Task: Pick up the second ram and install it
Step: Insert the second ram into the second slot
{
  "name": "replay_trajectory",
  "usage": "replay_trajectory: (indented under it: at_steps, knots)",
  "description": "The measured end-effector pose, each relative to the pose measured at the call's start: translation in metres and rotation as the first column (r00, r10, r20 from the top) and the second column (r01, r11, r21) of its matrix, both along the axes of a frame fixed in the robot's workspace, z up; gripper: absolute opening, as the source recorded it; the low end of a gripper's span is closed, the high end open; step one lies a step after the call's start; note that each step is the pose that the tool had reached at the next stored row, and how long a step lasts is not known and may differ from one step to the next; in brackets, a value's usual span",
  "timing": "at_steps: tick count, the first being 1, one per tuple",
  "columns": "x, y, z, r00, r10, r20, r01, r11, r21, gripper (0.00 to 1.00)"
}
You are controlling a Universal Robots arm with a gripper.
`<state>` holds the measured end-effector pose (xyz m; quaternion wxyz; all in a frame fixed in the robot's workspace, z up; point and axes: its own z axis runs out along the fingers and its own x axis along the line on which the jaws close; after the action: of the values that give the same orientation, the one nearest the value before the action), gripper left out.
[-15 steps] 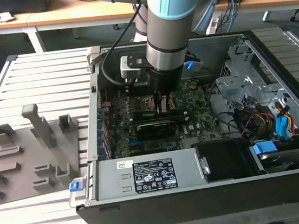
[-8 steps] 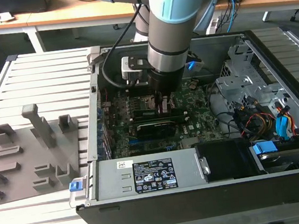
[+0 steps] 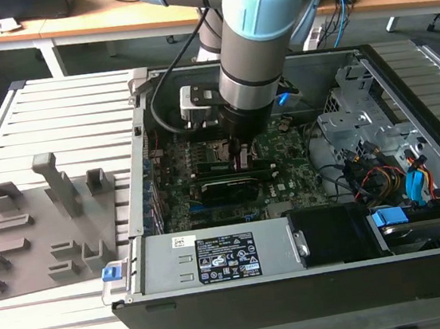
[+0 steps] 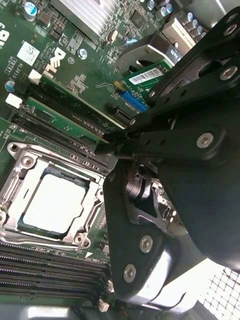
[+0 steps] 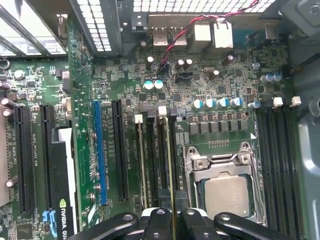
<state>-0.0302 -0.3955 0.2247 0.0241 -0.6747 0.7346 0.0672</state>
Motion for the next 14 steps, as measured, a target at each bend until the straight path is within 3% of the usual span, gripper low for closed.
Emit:
replay_trajectory:
  at_steps: [14]
  knots:
    - [0.0028, -0.0002, -0.0055, 1.0, 0.0, -0.0007, 0.0, 1.0, -0.0001, 0.14]
